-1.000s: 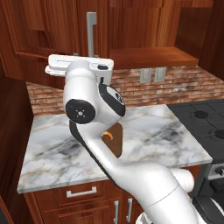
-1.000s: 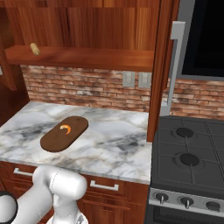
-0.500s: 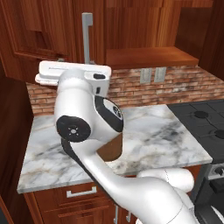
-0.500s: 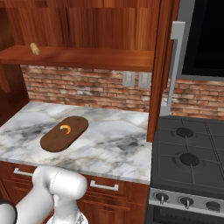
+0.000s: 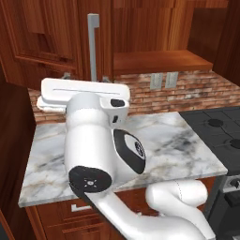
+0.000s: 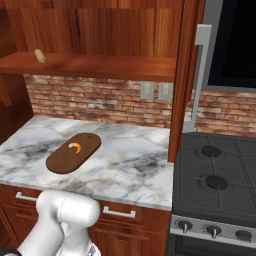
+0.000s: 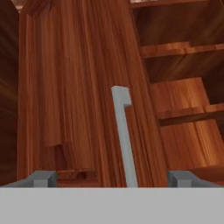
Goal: Open the cabinet, retrieve the rolling pin, and place it next to the meat on the cutting board to prepare for tenderizing.
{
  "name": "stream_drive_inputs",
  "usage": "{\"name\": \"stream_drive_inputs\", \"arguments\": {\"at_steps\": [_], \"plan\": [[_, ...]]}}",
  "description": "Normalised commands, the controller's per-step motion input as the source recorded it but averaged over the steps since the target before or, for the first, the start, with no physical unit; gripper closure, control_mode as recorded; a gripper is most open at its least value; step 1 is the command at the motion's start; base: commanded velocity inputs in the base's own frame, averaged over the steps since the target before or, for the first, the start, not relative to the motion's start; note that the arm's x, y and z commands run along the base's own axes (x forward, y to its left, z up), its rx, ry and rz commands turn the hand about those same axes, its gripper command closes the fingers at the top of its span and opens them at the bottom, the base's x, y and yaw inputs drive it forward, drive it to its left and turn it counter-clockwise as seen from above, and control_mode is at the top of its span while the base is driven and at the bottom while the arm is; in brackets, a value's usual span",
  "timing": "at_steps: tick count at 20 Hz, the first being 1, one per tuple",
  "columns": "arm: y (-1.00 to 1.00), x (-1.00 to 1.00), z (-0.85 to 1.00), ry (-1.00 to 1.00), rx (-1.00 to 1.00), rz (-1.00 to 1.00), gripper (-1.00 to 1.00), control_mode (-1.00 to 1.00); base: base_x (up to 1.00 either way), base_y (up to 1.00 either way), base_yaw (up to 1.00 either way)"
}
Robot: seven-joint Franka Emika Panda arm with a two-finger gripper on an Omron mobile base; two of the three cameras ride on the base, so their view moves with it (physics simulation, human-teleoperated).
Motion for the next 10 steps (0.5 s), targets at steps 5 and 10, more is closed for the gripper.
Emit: {"name": "stream_drive_inputs", "arguments": {"at_steps": [5,10], "plan": [[-0.52,-0.57,-0.10,-0.02,0.00,0.11,-1.00,-1.00,0.00,0.00,0.00],[-0.67,-0.21,-0.24,0.00,0.00,0.12,-1.00,-1.00,0.00,0.00,0.00]]}}
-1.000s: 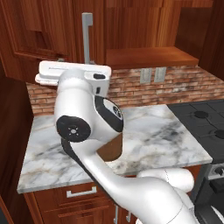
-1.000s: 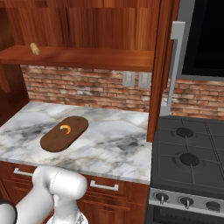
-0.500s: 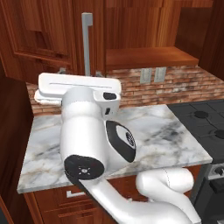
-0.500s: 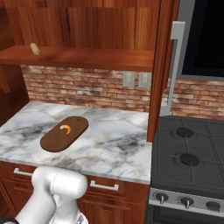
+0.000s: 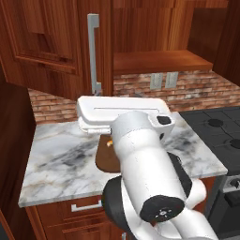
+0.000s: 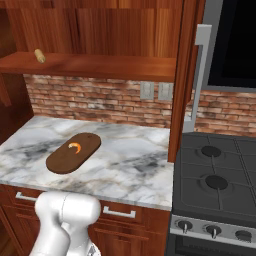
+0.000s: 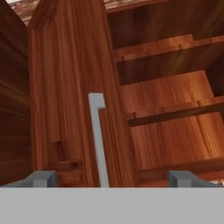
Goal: Open the cabinet, retrieve the rolling pin, and place it next to the meat on the cutting board to prepare for tenderizing.
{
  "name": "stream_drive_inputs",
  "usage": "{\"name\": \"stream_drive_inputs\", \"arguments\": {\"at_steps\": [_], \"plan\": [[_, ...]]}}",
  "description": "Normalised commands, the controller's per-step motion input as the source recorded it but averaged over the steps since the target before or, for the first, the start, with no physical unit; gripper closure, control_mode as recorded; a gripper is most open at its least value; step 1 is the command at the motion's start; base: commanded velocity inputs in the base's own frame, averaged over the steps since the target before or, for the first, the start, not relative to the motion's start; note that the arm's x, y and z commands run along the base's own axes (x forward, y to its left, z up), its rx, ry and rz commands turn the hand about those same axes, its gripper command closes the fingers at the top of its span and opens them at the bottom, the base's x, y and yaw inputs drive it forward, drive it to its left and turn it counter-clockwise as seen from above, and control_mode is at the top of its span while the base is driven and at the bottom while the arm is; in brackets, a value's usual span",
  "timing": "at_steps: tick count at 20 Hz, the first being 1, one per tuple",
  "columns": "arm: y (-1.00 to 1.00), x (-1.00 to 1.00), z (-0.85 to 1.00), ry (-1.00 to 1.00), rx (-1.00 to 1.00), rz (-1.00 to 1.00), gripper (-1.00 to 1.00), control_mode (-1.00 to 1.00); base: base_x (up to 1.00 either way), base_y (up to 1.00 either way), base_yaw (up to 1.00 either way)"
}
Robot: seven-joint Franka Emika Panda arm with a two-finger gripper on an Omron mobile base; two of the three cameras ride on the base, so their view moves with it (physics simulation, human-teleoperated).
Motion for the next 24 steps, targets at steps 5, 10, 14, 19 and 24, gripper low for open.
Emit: {"name": "stream_drive_inputs", "arguments": {"at_steps": [5,10,14,19,24], "plan": [[-0.77,-0.05,-0.23,0.00,0.00,0.14,-1.00,-1.00,0.00,0.00,0.00],[-0.80,0.00,-0.14,0.00,0.01,0.15,-1.00,-1.00,0.00,0.00,0.00],[-0.76,0.01,-0.05,0.00,0.04,0.15,-1.00,-1.00,0.00,0.00,0.00],[-0.72,0.20,0.00,0.00,0.08,0.17,-1.00,-1.00,0.00,0.00,0.00],[-0.57,0.61,-0.12,0.01,0.10,0.21,-1.00,-1.00,0.00,0.00,0.00]]}}
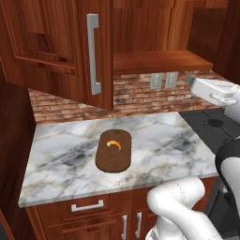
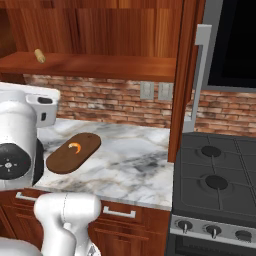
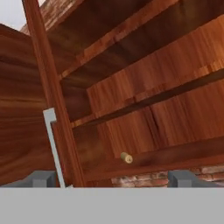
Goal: Open the cabinet, retrieve the rolling pin, and place it next to the meat on the cutting board to prepare for tenderizing.
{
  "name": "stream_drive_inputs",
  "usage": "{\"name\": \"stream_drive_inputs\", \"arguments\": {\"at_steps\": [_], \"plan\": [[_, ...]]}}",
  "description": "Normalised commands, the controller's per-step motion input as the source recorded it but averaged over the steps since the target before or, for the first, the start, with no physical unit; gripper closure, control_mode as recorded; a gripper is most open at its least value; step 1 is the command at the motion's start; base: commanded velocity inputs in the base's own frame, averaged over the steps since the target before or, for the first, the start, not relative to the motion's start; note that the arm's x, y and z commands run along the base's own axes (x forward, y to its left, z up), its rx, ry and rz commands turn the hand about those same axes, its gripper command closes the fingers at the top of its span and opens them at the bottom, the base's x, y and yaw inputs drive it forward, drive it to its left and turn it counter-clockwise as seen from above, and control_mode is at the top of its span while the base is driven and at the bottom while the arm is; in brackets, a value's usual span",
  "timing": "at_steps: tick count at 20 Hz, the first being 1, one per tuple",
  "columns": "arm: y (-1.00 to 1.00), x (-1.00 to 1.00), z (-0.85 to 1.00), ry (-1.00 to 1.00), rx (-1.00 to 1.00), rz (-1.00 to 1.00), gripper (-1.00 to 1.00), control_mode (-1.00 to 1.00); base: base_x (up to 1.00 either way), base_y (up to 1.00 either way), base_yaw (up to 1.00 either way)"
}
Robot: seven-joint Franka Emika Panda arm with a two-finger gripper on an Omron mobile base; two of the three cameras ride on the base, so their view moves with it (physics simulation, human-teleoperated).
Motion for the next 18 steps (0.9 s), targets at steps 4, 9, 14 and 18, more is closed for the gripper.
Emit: {"name": "stream_drive_inputs", "arguments": {"at_steps": [4,9,14,18], "plan": [[-0.30,1.00,-0.23,0.04,0.10,0.20,-1.00,-1.00,0.00,0.00,0.00],[-0.11,1.00,-0.24,0.04,0.09,0.19,-1.00,-1.00,0.00,0.00,0.00],[0.00,1.00,-0.18,0.05,0.08,0.18,-1.00,-1.00,0.00,0.00,0.00],[0.21,0.98,-0.11,0.07,0.07,0.23,-1.00,-1.00,0.00,0.00,0.00]]}}
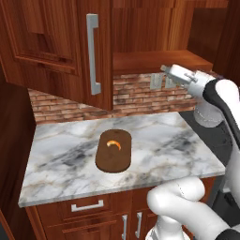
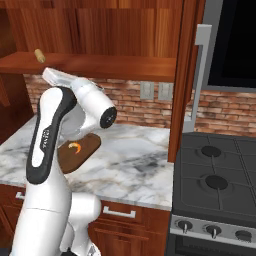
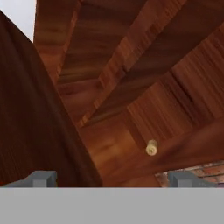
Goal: Open the cabinet, retrieve the rolling pin, and place it next to the meat on the cutting board to prepare for tenderizing.
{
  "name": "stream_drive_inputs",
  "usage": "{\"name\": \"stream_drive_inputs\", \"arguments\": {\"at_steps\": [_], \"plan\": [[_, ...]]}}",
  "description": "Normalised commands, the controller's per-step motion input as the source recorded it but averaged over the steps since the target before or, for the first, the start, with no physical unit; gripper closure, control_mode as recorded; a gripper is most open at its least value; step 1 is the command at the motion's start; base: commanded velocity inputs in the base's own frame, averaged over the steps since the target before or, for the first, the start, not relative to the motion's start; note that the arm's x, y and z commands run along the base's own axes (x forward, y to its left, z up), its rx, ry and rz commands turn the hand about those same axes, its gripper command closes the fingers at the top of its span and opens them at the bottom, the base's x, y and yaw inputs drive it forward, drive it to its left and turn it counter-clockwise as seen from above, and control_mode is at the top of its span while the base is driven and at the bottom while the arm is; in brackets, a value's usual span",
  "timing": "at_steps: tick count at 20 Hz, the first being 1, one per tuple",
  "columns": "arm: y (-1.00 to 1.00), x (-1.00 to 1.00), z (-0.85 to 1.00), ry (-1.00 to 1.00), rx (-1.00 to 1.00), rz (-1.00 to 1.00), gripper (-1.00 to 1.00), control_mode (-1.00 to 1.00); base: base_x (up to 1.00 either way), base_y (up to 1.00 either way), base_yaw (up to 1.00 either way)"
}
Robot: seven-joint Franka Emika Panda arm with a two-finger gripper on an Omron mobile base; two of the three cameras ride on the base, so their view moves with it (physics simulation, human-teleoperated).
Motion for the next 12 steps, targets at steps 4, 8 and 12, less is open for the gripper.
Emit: {"name": "stream_drive_inputs", "arguments": {"at_steps": [4,8,12], "plan": [[0.42,0.78,-0.03,0.10,0.06,0.25,-1.00,-1.00,0.00,0.00,0.00],[0.58,0.53,-0.01,0.10,0.01,0.26,-1.00,-1.00,0.00,0.00,0.00],[0.67,0.30,-0.04,0.07,0.00,0.24,-1.00,-1.00,0.00,0.00,0.00]]}}
